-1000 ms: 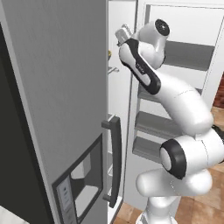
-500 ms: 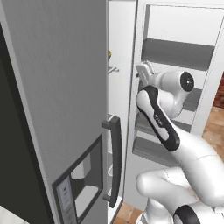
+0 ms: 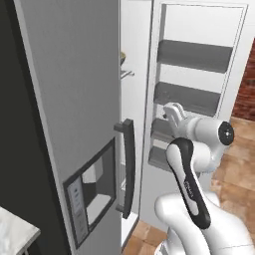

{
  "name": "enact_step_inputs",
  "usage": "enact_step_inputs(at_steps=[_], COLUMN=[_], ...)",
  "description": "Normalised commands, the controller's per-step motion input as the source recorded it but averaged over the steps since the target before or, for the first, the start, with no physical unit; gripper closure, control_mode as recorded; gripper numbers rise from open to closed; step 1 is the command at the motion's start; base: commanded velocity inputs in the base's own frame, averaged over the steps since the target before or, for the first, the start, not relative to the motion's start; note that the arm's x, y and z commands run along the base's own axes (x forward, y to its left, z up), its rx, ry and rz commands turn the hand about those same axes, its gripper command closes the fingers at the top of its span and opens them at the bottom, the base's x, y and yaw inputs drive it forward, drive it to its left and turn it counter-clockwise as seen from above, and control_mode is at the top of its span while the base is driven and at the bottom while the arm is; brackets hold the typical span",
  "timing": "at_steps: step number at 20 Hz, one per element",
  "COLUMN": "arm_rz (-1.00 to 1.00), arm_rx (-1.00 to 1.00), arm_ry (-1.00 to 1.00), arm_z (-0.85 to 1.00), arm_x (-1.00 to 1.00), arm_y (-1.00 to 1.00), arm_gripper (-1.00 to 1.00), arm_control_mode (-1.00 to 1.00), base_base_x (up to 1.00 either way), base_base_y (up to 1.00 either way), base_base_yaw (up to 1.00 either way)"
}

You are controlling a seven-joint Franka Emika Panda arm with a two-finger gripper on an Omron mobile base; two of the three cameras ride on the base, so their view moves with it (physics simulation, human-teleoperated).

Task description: Move the glass cup from next to the sink to the open cabinet. Then, move the bowl with the fish to the fridge to clear the area for faucet cleaning.

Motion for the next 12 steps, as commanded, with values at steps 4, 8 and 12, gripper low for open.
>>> enact_step_inputs(at_steps=[4,8,12], arm_rz=[0.0,0.0,0.0], arm_rx=[0.0,0.0,0.0], arm_ry=[0.0,0.0,0.0], arm_z=[0.0,0.0,0.0], arm_x=[0.0,0.0,0.0], arm_y=[0.0,0.0,0.0], arm_gripper=[-1.0,-1.0,-1.0], arm_control_mode=[1.0,1.0,1.0], base_base_x=[-1.0,-0.73,-0.34], base_base_y=[0.02,0.0,0.0], base_base_yaw=[0.5,0.77,0.89])
